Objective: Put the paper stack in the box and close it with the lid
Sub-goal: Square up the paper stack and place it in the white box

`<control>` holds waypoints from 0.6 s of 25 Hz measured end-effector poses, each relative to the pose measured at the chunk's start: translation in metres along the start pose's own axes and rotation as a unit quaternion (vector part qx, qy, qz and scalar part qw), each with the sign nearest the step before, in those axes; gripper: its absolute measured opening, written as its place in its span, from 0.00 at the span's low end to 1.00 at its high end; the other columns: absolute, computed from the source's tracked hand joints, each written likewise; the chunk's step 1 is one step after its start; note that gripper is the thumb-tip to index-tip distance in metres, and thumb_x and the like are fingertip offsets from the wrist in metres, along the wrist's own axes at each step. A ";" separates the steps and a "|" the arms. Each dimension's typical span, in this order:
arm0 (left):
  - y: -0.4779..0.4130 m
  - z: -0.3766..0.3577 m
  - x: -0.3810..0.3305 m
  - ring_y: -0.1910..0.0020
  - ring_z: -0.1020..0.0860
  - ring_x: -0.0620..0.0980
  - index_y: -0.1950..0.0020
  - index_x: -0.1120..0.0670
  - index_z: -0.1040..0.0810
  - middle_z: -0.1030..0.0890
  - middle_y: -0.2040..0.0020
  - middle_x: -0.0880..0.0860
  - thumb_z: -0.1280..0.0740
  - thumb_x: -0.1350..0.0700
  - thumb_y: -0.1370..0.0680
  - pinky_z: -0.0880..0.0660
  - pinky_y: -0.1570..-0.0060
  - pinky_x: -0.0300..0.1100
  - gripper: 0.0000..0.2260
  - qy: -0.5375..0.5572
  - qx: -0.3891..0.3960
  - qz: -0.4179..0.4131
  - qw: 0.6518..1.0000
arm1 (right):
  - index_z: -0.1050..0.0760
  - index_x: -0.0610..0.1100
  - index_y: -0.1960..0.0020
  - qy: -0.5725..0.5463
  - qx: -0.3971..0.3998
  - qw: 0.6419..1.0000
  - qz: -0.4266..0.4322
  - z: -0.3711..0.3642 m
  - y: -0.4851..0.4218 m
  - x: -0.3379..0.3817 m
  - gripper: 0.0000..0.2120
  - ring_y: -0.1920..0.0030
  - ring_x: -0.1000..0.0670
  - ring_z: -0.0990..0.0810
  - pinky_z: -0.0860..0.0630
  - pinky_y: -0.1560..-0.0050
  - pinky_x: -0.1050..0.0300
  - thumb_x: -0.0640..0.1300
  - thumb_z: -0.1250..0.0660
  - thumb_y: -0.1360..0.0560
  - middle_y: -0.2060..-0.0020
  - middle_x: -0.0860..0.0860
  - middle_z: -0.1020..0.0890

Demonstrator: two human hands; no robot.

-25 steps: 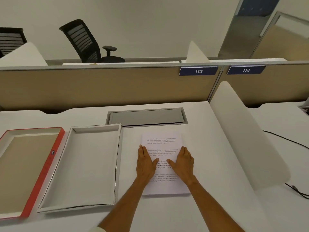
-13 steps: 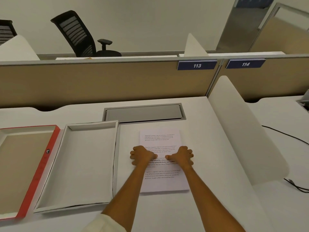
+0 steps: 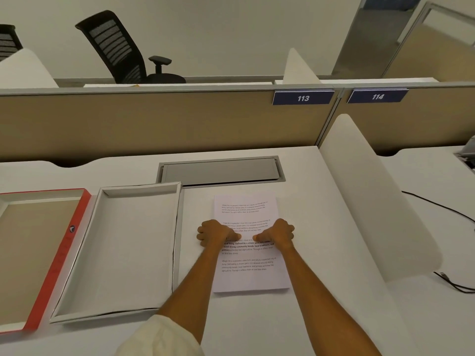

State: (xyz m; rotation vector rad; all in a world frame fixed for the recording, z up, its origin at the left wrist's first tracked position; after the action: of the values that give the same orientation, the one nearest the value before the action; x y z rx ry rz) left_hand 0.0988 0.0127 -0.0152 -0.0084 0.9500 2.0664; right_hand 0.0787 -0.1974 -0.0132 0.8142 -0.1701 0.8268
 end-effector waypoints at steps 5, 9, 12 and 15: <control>0.009 0.000 -0.005 0.37 0.25 0.57 0.33 0.60 0.37 0.27 0.35 0.60 0.20 0.48 0.36 0.26 0.36 0.50 0.40 0.049 -0.006 -0.008 0.999 | 0.32 0.35 0.38 -0.078 -0.013 0.997 0.025 0.001 0.004 0.000 0.40 0.40 0.41 0.22 0.22 0.42 0.49 0.47 0.16 0.43 0.40 0.40 0.24; 0.010 0.001 -0.004 0.41 0.22 0.57 0.36 0.58 0.32 0.24 0.38 0.58 0.20 0.49 0.35 0.25 0.37 0.52 0.34 0.068 0.011 -0.027 0.997 | 0.34 0.36 0.35 -0.020 -0.030 0.999 -0.005 0.001 0.006 -0.003 0.44 0.36 0.39 0.27 0.27 0.36 0.44 0.52 0.17 0.42 0.38 0.39 0.26; 0.012 0.000 0.001 0.40 0.22 0.57 0.39 0.57 0.27 0.21 0.39 0.57 0.22 0.46 0.34 0.28 0.37 0.51 0.29 0.060 0.000 -0.049 0.997 | 0.29 0.37 0.37 -0.063 -0.030 0.997 -0.014 -0.002 0.005 -0.006 0.40 0.37 0.38 0.28 0.27 0.36 0.44 0.50 0.17 0.41 0.39 0.38 0.26; 0.020 -0.005 0.002 0.46 0.19 0.57 0.41 0.59 0.26 0.19 0.41 0.58 0.21 0.49 0.34 0.21 0.46 0.48 0.26 0.130 -0.015 -0.091 0.987 | 0.24 0.34 0.42 -0.128 -0.016 0.991 0.029 -0.004 0.005 -0.004 0.31 0.43 0.39 0.21 0.21 0.43 0.46 0.43 0.17 0.41 0.43 0.38 0.20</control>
State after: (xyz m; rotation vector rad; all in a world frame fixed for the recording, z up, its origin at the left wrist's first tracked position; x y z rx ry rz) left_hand 0.0816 0.0040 -0.0068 -0.3754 1.0338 1.9389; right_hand 0.0715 -0.1951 -0.0144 0.8869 -0.4347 0.7694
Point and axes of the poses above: each hand's wrist, its own y-axis away from the middle knuckle, its own z-axis out of the back of the hand, x = y × z, the point moved 6 cm from there along -y, towards the middle knuckle
